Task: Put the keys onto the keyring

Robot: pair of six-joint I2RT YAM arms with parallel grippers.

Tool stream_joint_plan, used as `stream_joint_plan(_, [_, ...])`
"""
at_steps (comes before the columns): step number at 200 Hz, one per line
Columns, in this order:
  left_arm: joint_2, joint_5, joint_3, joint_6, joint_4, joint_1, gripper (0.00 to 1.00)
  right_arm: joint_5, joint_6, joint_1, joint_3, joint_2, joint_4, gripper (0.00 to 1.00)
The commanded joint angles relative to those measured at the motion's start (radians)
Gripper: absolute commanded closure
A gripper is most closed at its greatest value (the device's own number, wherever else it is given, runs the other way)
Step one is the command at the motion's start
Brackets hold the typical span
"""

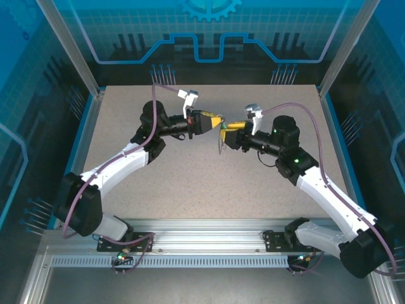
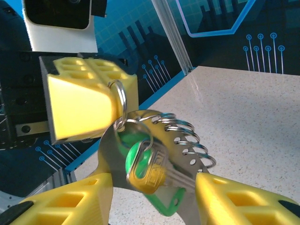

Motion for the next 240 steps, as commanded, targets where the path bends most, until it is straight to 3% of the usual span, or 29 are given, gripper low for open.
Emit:
stream_joint_plan(1, [-0.021, -0.011, 0.002, -0.009, 0.039, -0.008, 1.0, 0.001, -0.025, 0.012, 0.047, 0.021, 0.025, 0.51])
stream_joint_plan(27, [-0.021, -0.012, 0.004, -0.011, 0.039, -0.008, 1.0, -0.011, -0.034, 0.012, 0.06, 0.043, 0.014, 0.58])
stream_joint_plan(73, [-0.026, -0.017, 0.0, -0.012, 0.041, -0.009, 1.0, -0.018, -0.048, 0.011, 0.051, 0.042, -0.003, 0.87])
stream_joint_plan(101, [-0.027, -0.025, -0.001, -0.015, 0.052, -0.01, 1.0, -0.03, -0.055, 0.012, 0.046, 0.038, -0.017, 1.0])
stream_joint_plan(175, [-0.031, -0.044, -0.01, -0.027, 0.079, -0.013, 1.0, -0.112, -0.088, 0.05, 0.078, 0.081, -0.069, 1.0])
stream_joint_plan(210, [-0.032, -0.045, -0.015, -0.027, 0.081, -0.015, 1.0, -0.079, -0.099, 0.04, 0.08, 0.073, -0.101, 1.0])
stream_joint_plan(227, [-0.033, -0.051, -0.018, -0.025, 0.081, -0.015, 1.0, -0.068, -0.074, 0.009, 0.062, 0.049, -0.1, 0.79])
stream_joint_plan(240, [-0.033, -0.05, -0.019, -0.025, 0.082, -0.015, 1.0, -0.067, -0.05, -0.025, 0.04, 0.018, -0.092, 0.71])
